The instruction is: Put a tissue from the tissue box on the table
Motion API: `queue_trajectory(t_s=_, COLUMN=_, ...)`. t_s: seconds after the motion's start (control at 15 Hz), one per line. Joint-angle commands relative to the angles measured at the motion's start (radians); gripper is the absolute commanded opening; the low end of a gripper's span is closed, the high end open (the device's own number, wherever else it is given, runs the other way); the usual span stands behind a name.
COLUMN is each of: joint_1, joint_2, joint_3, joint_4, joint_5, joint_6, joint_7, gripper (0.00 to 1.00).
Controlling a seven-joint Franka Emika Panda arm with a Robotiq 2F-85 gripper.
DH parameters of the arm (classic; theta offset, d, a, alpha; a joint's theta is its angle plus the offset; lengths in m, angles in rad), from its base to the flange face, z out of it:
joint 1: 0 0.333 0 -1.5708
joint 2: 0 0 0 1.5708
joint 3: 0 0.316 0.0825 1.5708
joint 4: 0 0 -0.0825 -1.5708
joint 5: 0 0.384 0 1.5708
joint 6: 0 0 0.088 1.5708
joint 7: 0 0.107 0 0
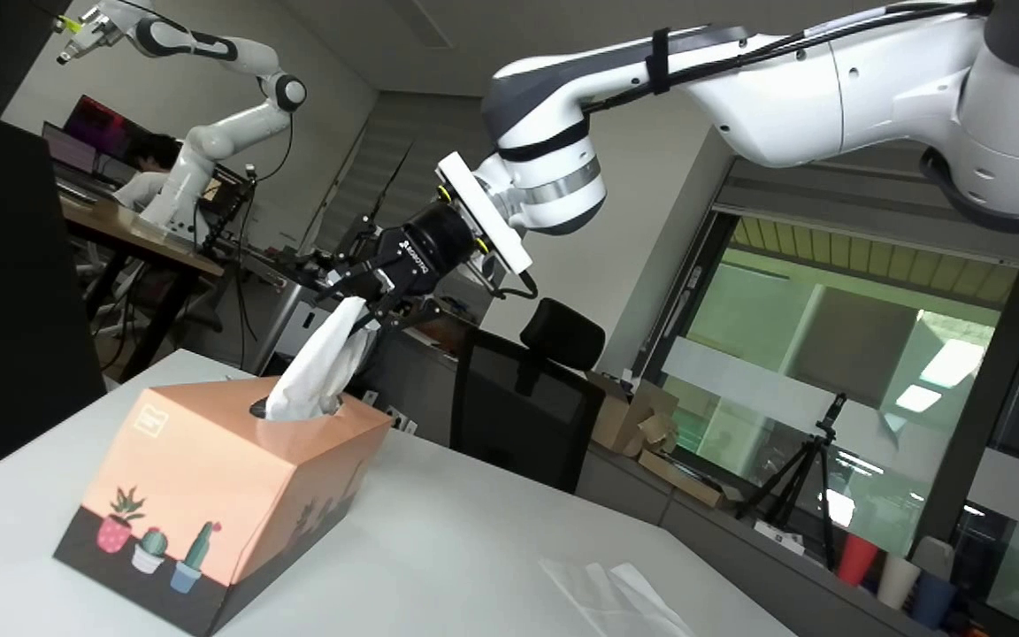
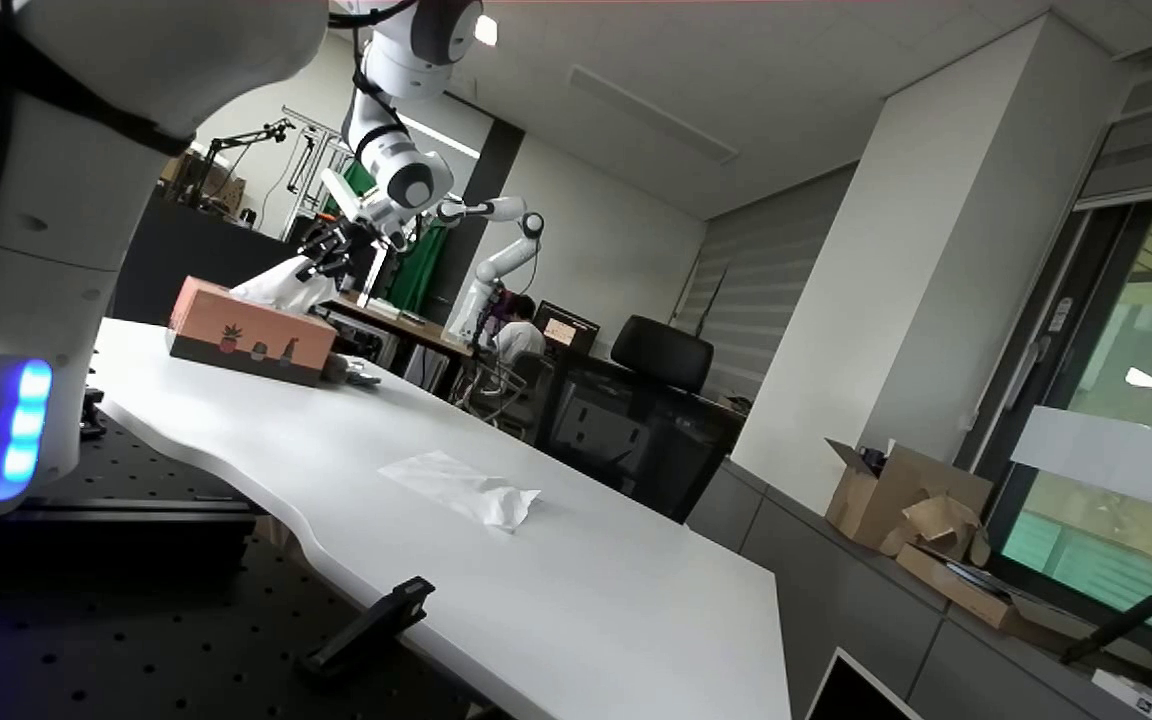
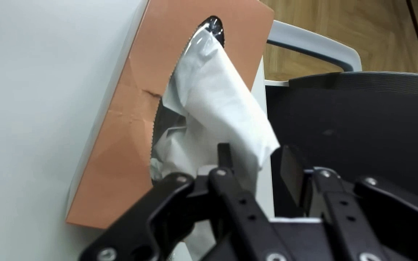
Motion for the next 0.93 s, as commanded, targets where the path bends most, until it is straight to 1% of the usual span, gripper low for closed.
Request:
queue_trajectory(t_s=0.0, joint_1=0.021, joint_2=0.01, joint_3=-0.029, joint_4=0.074, joint_5=-0.042, joint_6=-0.07, joint_7=0.04, gripper=0.12)
queue_trajectory(t_s=0.07, joint_1=0.024, joint_2=0.006, joint_3=-0.035, joint_4=0.082, joint_5=-0.055, joint_6=-0.081, joint_7=0.042, gripper=0.05)
queue_trajectory(t_s=0.13, joint_1=0.026, joint_2=0.003, joint_3=-0.04, joint_4=0.087, joint_5=-0.067, joint_6=-0.09, joint_7=0.042, gripper=0.01)
queue_trajectory(t_s=0.2, joint_1=0.028, joint_2=-0.002, joint_3=-0.046, joint_4=0.094, joint_5=-0.08, joint_6=-0.102, joint_7=0.043, gripper=0.0)
queue_trajectory(t_s=0.6, joint_1=0.021, joint_2=-0.027, joint_3=-0.062, joint_4=0.157, joint_5=-0.123, joint_6=-0.182, joint_7=0.037, gripper=0.0)
queue_trajectory(t_s=0.87, joint_1=0.023, joint_2=-0.076, joint_3=-0.09, joint_4=0.199, joint_5=-0.173, joint_6=-0.229, joint_7=0.042, gripper=0.0)
